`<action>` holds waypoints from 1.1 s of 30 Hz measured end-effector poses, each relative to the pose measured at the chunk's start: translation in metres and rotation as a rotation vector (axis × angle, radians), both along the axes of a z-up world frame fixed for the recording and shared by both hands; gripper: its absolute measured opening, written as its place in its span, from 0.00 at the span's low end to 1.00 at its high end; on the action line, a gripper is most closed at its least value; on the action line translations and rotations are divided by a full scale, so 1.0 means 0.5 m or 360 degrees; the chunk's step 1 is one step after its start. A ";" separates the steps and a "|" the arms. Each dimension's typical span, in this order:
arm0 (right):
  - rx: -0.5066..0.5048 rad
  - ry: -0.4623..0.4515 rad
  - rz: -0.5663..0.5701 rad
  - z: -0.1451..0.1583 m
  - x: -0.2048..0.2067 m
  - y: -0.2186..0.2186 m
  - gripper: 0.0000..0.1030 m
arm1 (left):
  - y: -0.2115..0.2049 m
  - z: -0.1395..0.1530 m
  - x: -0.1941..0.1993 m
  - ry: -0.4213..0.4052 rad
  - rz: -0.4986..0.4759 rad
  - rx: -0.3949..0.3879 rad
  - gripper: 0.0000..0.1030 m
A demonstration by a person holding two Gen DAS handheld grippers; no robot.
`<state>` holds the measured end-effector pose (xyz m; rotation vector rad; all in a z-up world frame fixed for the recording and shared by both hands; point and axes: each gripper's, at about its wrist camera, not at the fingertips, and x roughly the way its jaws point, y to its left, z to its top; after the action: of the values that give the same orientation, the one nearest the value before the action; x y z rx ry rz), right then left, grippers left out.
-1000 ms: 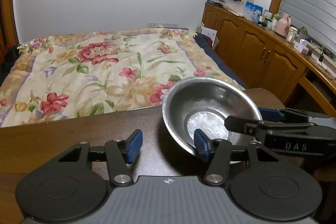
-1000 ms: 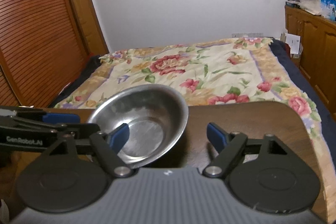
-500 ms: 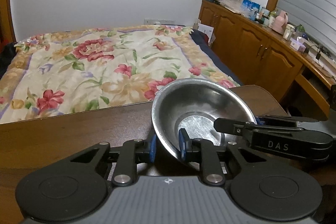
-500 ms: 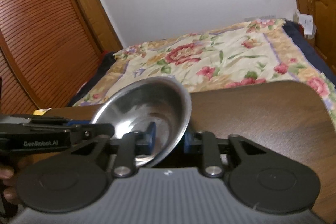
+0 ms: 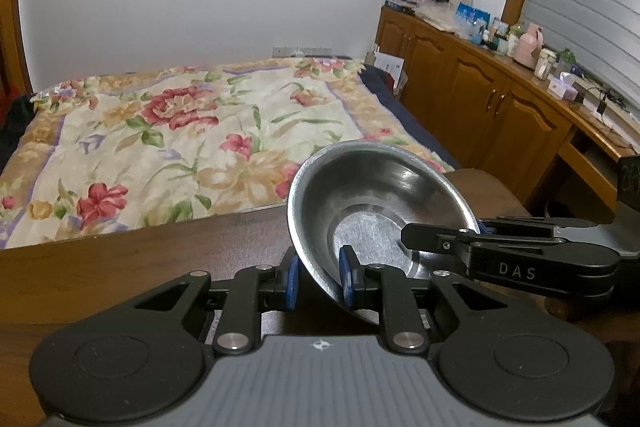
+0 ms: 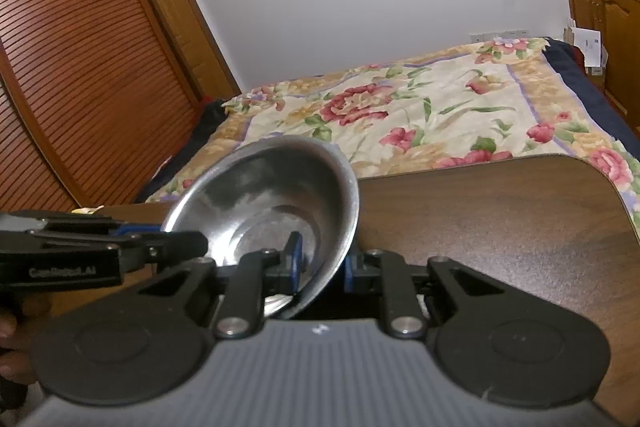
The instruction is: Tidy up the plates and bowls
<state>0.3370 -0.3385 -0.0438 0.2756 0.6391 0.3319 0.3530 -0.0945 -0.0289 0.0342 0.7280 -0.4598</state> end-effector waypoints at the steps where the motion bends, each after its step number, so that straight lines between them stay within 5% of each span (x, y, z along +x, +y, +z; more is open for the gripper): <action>1: -0.0002 -0.0003 0.0000 0.004 -0.003 0.001 0.21 | 0.002 0.007 -0.005 -0.0012 -0.0001 -0.0007 0.22; 21: -0.0155 -0.0251 0.0006 0.167 -0.109 0.037 0.21 | 0.049 0.155 -0.156 -0.0252 -0.0054 -0.0097 0.22; 33: -0.0183 -0.0312 -0.0018 0.205 -0.204 0.050 0.21 | 0.065 0.192 -0.264 -0.0341 -0.0102 -0.0113 0.22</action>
<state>0.2349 -0.3133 0.0588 0.1346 0.4613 0.3061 0.2208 -0.0619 0.0673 0.0394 0.5011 -0.5340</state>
